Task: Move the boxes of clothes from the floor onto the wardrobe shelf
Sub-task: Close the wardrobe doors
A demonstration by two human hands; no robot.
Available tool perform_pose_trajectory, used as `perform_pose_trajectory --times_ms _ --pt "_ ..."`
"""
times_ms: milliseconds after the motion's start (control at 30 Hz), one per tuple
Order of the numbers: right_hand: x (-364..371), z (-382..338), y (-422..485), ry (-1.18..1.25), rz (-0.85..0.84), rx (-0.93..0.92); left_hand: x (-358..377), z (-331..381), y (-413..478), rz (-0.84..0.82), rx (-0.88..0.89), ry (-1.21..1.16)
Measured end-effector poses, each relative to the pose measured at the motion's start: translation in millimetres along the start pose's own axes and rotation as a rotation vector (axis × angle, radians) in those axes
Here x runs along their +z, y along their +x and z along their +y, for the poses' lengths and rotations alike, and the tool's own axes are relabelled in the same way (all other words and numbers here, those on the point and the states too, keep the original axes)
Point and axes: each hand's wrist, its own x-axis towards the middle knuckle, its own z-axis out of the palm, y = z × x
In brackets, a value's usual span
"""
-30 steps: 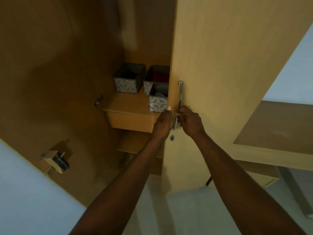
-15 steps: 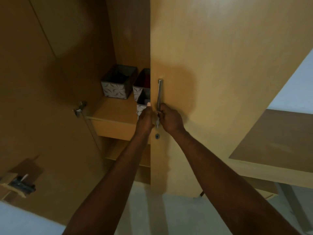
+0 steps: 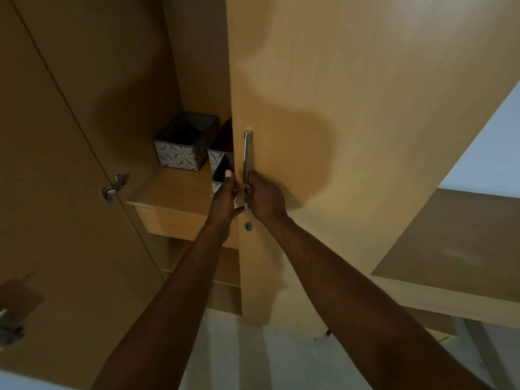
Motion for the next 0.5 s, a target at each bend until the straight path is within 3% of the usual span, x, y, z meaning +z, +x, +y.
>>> perform_pose_trajectory --times_ms 233,500 --pt "0 0 -1 -0.014 -0.001 -0.002 -1 1 -2 -0.011 -0.027 0.001" --pt "5 2 -7 0.121 -0.306 0.243 -28 -8 -5 0.089 -0.132 -0.017"
